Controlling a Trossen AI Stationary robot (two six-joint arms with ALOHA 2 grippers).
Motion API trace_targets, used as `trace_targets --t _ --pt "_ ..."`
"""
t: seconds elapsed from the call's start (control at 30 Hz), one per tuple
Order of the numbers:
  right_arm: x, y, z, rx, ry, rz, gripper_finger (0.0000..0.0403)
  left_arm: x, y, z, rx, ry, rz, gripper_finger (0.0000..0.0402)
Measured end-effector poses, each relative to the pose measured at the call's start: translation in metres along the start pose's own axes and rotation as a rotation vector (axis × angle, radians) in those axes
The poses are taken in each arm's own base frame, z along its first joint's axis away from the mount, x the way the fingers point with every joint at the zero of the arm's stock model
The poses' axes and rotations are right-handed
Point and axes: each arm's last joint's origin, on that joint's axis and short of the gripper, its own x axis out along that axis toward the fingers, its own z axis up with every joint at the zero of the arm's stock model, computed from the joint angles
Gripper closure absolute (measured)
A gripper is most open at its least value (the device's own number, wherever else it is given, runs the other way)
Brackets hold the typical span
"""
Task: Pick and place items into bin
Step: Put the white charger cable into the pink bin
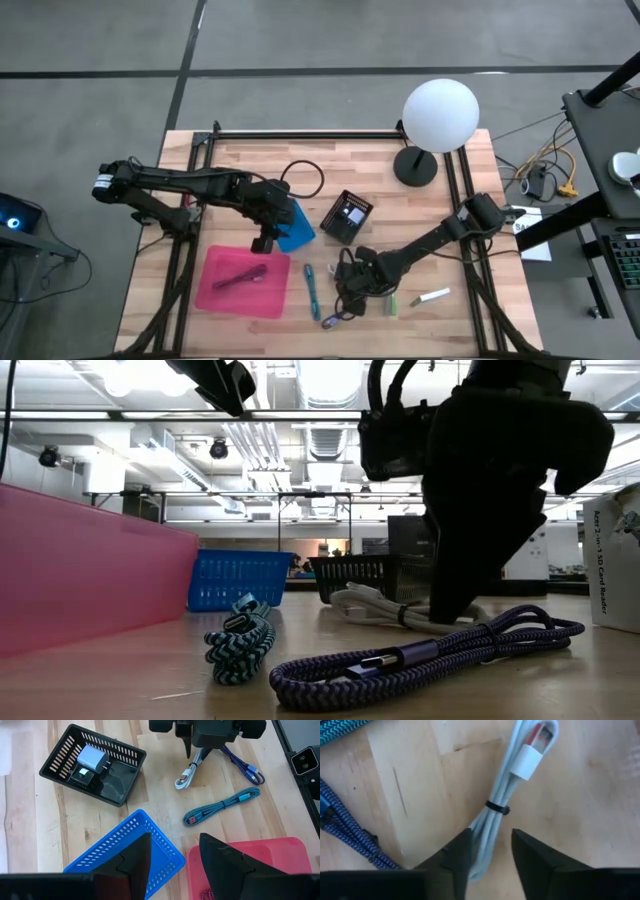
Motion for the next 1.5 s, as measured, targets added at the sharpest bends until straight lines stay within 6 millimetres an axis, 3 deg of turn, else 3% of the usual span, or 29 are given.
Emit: trace_targets --t 0.23,0.53,0.83,1.17,1.5 --pt "0.0 0.002 -0.001 -0.004 0.045 0.051 0.0382 0.0 0.0 0.0 -0.001 0.0 0.003 0.025" --pt "-0.007 0.005 0.005 0.065 0.014 0.058 0.0388 -0.003 0.0 -0.002 0.015 0.009 0.007 0.025" --pt "-0.051 0.002 0.023 0.231 -0.404 -0.107 0.0389 -0.021 -0.001 -0.004 0.019 -0.047 0.013 0.025" --pt "-0.1 0.004 0.045 0.172 -0.798 -0.202 0.039 -0.043 -0.003 0.006 -0.009 -0.254 -0.01 0.025" --pt "-0.128 0.008 0.066 0.071 -1.016 -0.257 0.039 -0.048 -0.007 0.028 0.002 -0.471 -0.168 0.025"
